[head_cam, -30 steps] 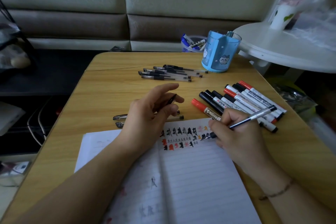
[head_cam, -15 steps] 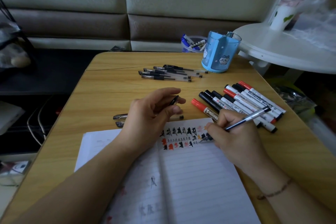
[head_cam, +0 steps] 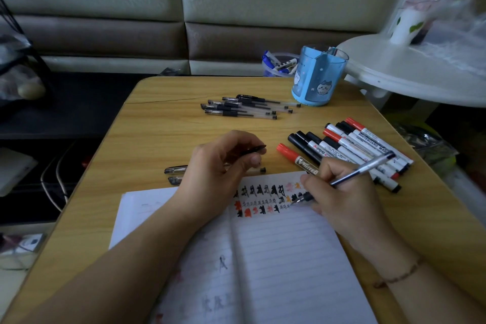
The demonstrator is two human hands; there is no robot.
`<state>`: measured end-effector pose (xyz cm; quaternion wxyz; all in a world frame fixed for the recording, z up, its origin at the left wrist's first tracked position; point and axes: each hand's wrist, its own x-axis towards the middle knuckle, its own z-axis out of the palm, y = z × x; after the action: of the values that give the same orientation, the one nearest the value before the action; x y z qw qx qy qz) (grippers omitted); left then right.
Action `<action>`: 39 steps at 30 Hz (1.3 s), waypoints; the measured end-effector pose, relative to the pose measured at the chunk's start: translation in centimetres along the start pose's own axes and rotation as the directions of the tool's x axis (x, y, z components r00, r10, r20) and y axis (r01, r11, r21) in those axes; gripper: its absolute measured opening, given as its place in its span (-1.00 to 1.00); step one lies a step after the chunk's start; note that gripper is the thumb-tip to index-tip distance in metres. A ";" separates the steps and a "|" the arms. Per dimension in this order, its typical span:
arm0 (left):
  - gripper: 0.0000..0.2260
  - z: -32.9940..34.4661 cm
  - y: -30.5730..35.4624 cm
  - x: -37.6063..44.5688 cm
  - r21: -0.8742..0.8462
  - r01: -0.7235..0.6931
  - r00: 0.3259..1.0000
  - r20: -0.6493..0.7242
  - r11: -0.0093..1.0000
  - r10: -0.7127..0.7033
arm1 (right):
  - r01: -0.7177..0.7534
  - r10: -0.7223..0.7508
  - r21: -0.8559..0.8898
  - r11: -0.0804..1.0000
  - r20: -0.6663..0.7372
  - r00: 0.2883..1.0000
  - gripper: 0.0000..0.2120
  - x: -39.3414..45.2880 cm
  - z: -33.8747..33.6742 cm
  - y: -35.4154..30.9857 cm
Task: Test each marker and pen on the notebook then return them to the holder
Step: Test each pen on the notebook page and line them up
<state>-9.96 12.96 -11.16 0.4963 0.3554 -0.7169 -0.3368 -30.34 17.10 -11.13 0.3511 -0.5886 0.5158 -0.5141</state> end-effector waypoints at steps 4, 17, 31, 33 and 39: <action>-0.87 -0.1 -0.2 0.1 0.097 -0.022 1.000 0.012 0.995 0.021 | 0.014 -0.017 0.149 0.989 0.019 1.000 -0.78 -0.4 -0.1 -1.2; -0.83 0.0 0.1 0.3 0.196 -0.144 0.985 0.123 0.970 0.121 | -0.021 -0.015 0.258 0.966 0.137 0.991 -0.86 -0.4 -0.4 -1.9; -0.83 0.3 0.7 0.2 0.229 -0.285 0.951 0.188 0.931 0.245 | -0.096 0.061 0.244 0.965 0.147 0.987 -0.85 -0.6 0.1 -2.4; -0.83 0.4 0.8 0.2 0.222 -0.283 0.952 0.184 0.933 0.245 | -0.092 0.058 0.246 0.965 0.146 0.988 -0.86 -0.7 0.1 -2.4; -0.85 0.5 0.7 0.0 0.177 -0.230 0.967 0.149 0.957 0.205 | -0.071 0.019 0.271 0.960 0.187 0.982 -0.82 -0.3 -0.1 -2.2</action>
<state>-10.55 13.37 -10.76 0.4460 0.2980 -0.8117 -0.2311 -29.91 17.87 -9.12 0.4873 -0.5664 0.4177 -0.5169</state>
